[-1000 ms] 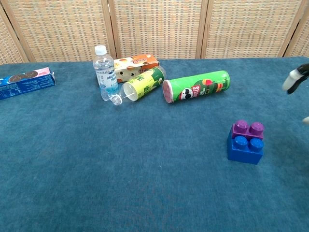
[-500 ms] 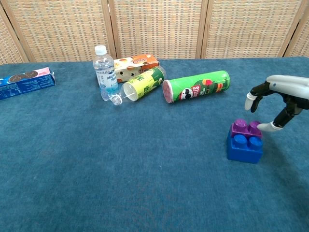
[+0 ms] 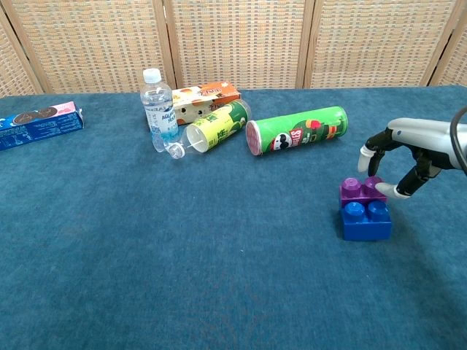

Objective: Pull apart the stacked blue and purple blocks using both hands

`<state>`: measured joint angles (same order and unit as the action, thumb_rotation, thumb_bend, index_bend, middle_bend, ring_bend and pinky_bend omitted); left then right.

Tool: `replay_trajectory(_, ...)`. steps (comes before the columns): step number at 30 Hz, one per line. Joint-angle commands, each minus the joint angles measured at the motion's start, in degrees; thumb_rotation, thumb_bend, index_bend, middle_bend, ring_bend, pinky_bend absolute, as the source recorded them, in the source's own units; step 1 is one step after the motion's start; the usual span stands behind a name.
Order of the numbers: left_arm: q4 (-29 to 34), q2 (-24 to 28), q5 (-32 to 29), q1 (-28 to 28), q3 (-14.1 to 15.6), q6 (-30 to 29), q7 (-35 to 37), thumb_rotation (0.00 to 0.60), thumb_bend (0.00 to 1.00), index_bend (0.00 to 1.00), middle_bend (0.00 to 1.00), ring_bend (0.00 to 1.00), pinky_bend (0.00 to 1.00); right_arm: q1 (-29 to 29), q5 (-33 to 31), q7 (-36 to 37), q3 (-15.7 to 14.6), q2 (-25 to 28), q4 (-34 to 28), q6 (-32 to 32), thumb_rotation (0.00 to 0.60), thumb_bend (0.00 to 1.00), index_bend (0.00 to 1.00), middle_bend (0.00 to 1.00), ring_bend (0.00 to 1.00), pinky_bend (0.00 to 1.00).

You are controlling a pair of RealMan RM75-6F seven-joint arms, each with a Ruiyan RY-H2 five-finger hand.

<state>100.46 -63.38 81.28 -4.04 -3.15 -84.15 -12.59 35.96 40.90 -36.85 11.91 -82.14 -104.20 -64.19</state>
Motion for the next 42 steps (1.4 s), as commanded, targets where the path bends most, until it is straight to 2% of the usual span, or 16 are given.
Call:
replay_trajectory(1, 0.0, 0.0, 0.0, 0.0, 0.0, 0.0, 0.0, 0.600, 0.00, 0.00, 0.00, 0.00, 0.00, 0.4, -0.6, -0.6, -0.3, 0.2, -0.6, -0.3, 0.600, 0.27, 0.35, 0.34, 0.02, 0.00)
replay_trajectory(14, -0.2, -0.1, -0.2, -0.1, 0.1, 0.1, 0.1, 0.600, 0.00, 0.00, 0.00, 0.00, 0.00, 1.7, -1.5, -0.6, -1.4, -1.5, 1.6, -0.7, 0.600, 0.28, 0.38, 0.37, 0.03, 0.00)
replay_trajectory(16, -0.2, -0.1, -0.2, -0.2, 0.1, 0.2, 0.1, 0.600, 0.00, 0.00, 0.00, 0.00, 0.00, 2.0, -1.8, -0.6, -1.5, -2.1, 2.5, -0.4, 0.600, 0.30, 0.43, 0.43, 0.06, 0.00)
replay_trajectory(20, -0.2, -0.1, -0.4, -0.2, 0.1, 0.2, 0.1, 0.600, 0.00, 0.00, 0.00, 0.00, 0.00, 2.4, -0.9, -0.3, -1.5, -3.2, 4.2, -1.0, 0.600, 0.37, 0.62, 0.65, 0.21, 0.00)
replay_trajectory(26, -0.4, -0.3, -0.8, -0.5, 0.1, 0.8, 0.0, 0.600, 0.00, 0.00, 0.00, 0.00, 0.00, 1.8, 4.0, 2.5, -1.6, -3.4, 4.1, -2.4, 0.600, 0.39, 0.66, 0.69, 0.25, 0.00)
replay_trajectory(32, -1.6, -0.3, -0.8, -2.2, -0.6, 3.0, 1.9, 0.600, 0.00, 0.00, 0.00, 0.00, 0.00, 1.3, 12.7, 10.6, 0.0, -2.2, 4.1, -2.0, 0.600, 0.39, 0.66, 0.69, 0.25, 0.00)
replay_trajectory(38, -2.6, 0.8, -1.6, -7.7, -3.0, 10.7, 6.5, 0.600, 0.00, 0.00, 0.00, 0.00, 0.00, 2.6, 18.7, 20.6, 3.4, -1.2, 6.7, 1.5, 0.600, 0.39, 0.66, 0.69, 0.25, 0.01)
replay_trajectory(42, -3.9, 0.9, 0.1, -14.4, -5.3, 18.7, 12.7, 0.600, 0.00, 0.00, 0.00, 0.00, 0.00, 4.4, 18.7, 30.5, 7.1, -1.4, 7.9, 6.5, 0.600, 0.39, 0.66, 0.69, 0.25, 0.01)
